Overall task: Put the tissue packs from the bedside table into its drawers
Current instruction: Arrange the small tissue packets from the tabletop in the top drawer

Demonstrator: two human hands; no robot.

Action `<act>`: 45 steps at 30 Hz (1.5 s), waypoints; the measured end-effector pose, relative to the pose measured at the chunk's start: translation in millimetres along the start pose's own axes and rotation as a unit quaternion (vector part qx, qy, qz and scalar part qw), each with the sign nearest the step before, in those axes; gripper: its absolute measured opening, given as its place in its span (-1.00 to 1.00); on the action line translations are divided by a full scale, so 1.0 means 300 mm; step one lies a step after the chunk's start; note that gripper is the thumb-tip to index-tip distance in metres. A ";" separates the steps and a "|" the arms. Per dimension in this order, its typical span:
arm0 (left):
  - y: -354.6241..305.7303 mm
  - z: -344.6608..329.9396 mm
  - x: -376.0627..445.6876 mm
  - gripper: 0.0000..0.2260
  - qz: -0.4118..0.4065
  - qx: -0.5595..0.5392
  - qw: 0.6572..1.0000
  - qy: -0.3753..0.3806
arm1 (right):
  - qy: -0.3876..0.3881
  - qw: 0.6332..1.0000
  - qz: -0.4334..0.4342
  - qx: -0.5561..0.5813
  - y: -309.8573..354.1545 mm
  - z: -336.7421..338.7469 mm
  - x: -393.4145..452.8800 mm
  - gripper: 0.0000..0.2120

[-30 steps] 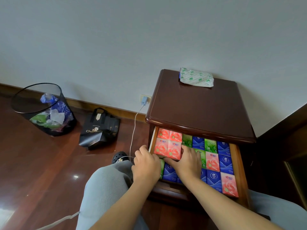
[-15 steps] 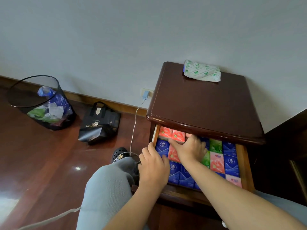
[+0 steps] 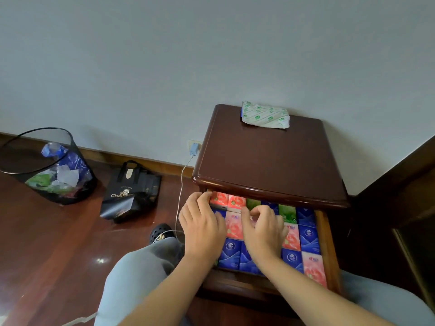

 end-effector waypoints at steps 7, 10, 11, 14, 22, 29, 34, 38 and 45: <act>-0.125 -0.154 0.290 -0.54 -0.085 0.025 0.987 0.131 | -0.042 0.983 0.172 0.051 0.092 0.205 0.211 -0.89; -0.125 -0.256 0.346 -0.46 -0.066 0.085 0.969 0.224 | 0.019 0.988 0.156 0.010 0.088 0.178 0.329 -0.70; -0.124 -0.279 0.359 -0.46 -0.061 0.093 0.965 0.238 | 0.033 0.990 0.138 -0.012 0.086 0.160 0.361 -0.60; -0.118 -0.324 0.404 -0.45 -0.061 0.113 0.959 0.251 | 0.020 0.993 0.106 -0.050 0.118 0.112 0.463 -0.44; -0.081 -0.361 0.519 -0.44 -0.065 0.129 0.969 0.201 | -0.026 0.984 0.150 -0.092 0.307 -0.021 0.796 -0.27; -0.094 -0.340 0.511 -0.46 -0.074 0.123 0.980 0.135 | -0.058 0.966 0.187 -0.168 0.418 -0.099 0.991 -0.17; -0.095 -0.332 0.516 -0.47 -0.074 0.109 0.984 0.118 | -0.027 0.966 0.178 -0.184 0.394 -0.107 0.970 -0.26; -0.093 -0.318 0.518 -0.45 -0.074 0.075 0.988 0.117 | 0.023 0.965 0.173 -0.195 0.303 -0.087 0.859 -0.32; -0.086 -0.263 0.491 -0.37 0.014 -0.162 0.976 0.145 | 0.071 0.949 0.220 -0.213 0.114 0.012 0.561 -0.36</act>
Point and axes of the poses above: each hand's wrist, its own x-axis towards the middle knuckle, its own z-axis out of the back of the hand, y = z × x, the point moved 8 cm from there along x, towards the middle knuckle, and after that the axes turned 13 degrees about -z, right-handed, at the moved point
